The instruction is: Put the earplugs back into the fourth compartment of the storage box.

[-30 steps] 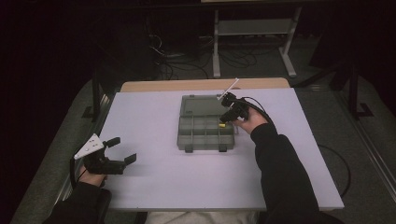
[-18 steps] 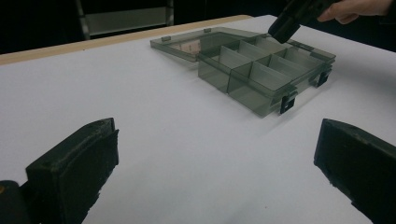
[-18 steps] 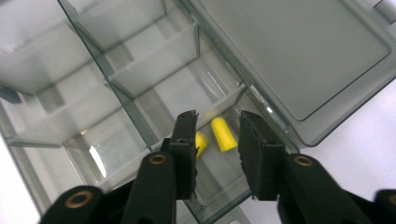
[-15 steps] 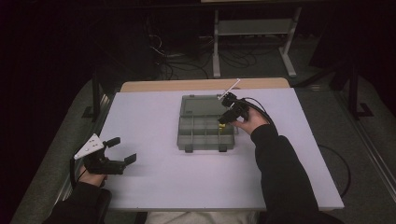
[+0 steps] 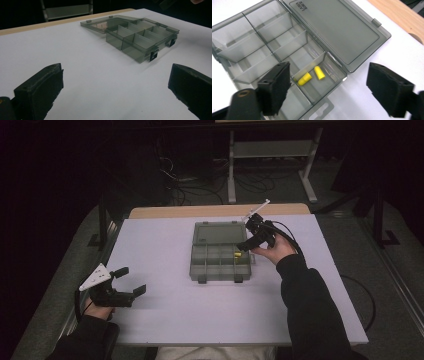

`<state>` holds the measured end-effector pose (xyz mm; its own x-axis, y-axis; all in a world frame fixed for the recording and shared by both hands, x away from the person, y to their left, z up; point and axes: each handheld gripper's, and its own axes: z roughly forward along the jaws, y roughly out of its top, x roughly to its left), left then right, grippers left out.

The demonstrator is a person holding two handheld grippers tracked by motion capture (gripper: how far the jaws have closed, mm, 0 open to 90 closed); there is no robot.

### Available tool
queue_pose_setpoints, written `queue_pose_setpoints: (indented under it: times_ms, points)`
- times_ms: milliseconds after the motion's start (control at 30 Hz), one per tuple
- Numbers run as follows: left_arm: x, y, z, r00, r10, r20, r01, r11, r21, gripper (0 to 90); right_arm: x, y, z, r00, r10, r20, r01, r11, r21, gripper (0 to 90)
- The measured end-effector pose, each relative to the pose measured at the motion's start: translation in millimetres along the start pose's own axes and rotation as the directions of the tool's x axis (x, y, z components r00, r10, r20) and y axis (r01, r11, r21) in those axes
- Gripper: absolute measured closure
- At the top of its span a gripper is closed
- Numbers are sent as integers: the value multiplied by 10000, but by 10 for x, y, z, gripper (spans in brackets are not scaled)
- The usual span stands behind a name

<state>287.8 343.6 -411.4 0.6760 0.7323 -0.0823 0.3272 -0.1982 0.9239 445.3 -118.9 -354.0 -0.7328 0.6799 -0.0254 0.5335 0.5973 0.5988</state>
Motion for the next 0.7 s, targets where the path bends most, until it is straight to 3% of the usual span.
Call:
queue_pose_setpoints:
  times_ms: [333, 700]
  points:
    - [2, 0, 1, 10000, -22, -2, 22, 10000, -4, 0, 21, -179, -204, 9998, 170, 91, -165, 9985, -513, 0]
    - [3, 0, 2, 10000, -24, -6, 24, 10000, 6, 0, -9, -424, -387, 9988, 477, -96, -485, 9924, -1131, 0]
